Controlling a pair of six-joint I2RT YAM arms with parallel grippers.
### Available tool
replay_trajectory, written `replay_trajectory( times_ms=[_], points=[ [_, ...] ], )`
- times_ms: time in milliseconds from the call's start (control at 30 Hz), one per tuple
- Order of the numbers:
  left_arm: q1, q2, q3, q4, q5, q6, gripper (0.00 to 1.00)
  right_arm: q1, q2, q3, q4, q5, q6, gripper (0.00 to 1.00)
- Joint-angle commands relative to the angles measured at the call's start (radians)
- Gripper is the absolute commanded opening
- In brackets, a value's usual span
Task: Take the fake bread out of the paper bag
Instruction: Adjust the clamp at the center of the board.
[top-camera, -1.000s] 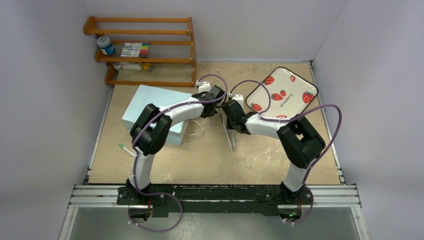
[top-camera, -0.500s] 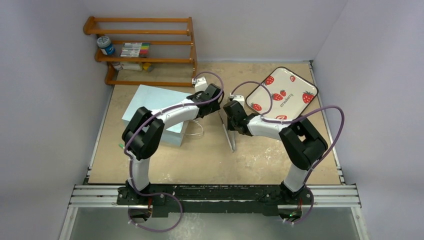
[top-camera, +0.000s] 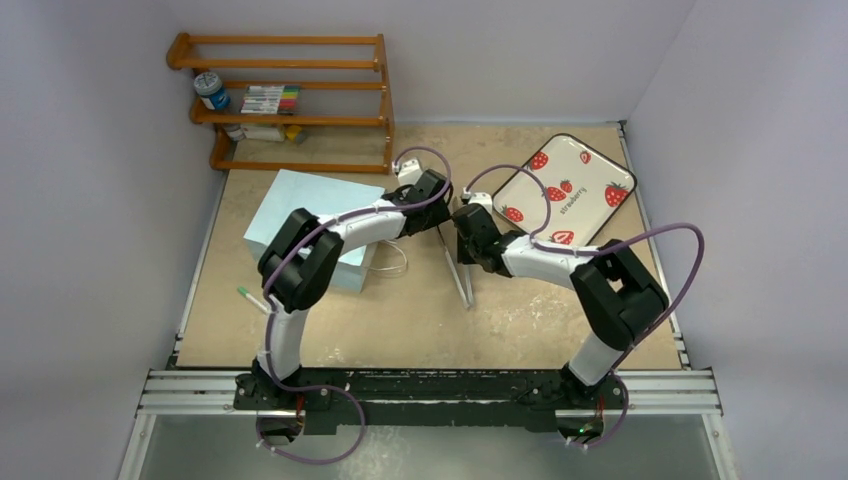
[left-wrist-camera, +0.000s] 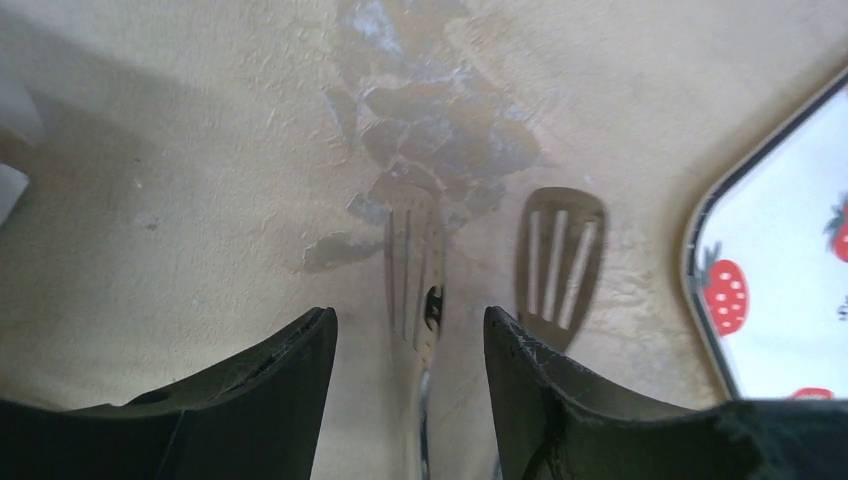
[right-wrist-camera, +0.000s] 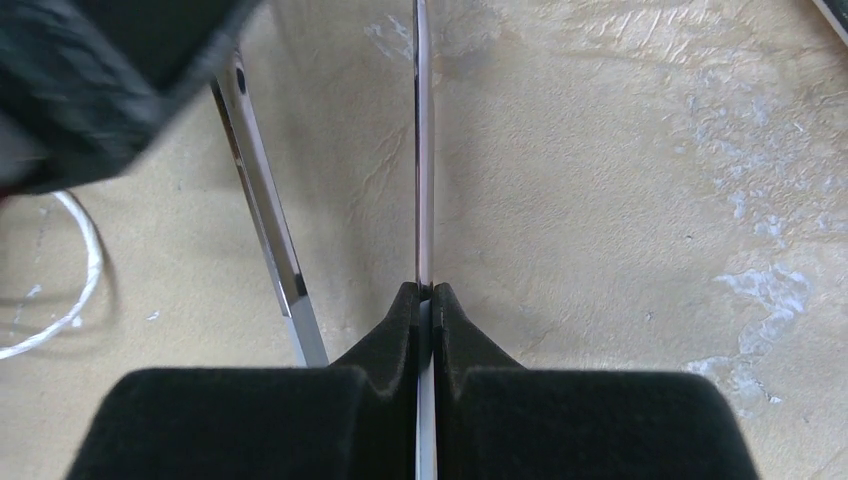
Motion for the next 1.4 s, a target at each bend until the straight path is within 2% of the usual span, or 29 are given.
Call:
replay_trajectory(
  times_ms=[0, 67, 133, 233, 267, 300, 467, 767, 933, 1133, 1233, 1367],
  points=[
    [-0.004, 0.037, 0.041, -0.01, 0.013, -0.039, 0.55, -0.001, -0.065, -0.005, 0.048, -0.009, -0.005, 0.0],
    [-0.005, 0.051, 0.041, -0.021, 0.01, -0.048, 0.53, -0.001, -0.071, -0.006, 0.05, -0.009, -0.005, 0.0],
    [-0.005, 0.06, 0.043, -0.037, -0.002, -0.057, 0.45, -0.001, -0.075, -0.005, 0.051, -0.007, -0.005, 0.0],
    [-0.006, 0.056, 0.051, -0.064, -0.032, -0.067, 0.12, -0.003, -0.081, -0.004, 0.047, 0.006, -0.003, 0.0],
    [-0.006, 0.052, 0.06, -0.08, -0.044, -0.068, 0.04, -0.003, -0.084, -0.003, 0.042, 0.018, -0.003, 0.0],
    [-0.006, 0.047, 0.072, -0.1, -0.058, -0.067, 0.0, -0.006, -0.088, -0.003, 0.036, 0.029, -0.002, 0.0],
    [-0.005, -0.008, 0.118, -0.2, -0.14, -0.048, 0.0, -0.06, -0.116, -0.003, -0.006, 0.075, 0.004, 0.0],
    [-0.001, -0.114, 0.14, -0.289, -0.274, -0.006, 0.0, -0.223, -0.235, -0.079, -0.064, 0.127, 0.014, 0.0],
    [0.009, -0.154, 0.127, -0.315, -0.304, 0.016, 0.0, -0.279, -0.294, -0.126, -0.06, 0.101, 0.019, 0.0],
    [0.009, -0.145, 0.104, -0.251, -0.249, 0.032, 0.0, -0.278, -0.263, -0.081, -0.036, 0.063, -0.018, 0.0],
    [0.009, -0.095, 0.122, -0.201, -0.203, 0.04, 0.0, -0.275, -0.209, -0.042, -0.021, -0.02, -0.037, 0.0],
    [0.009, -0.018, 0.148, -0.128, -0.15, 0.05, 0.02, -0.255, -0.151, -0.023, 0.011, -0.044, -0.054, 0.0]
  ],
)
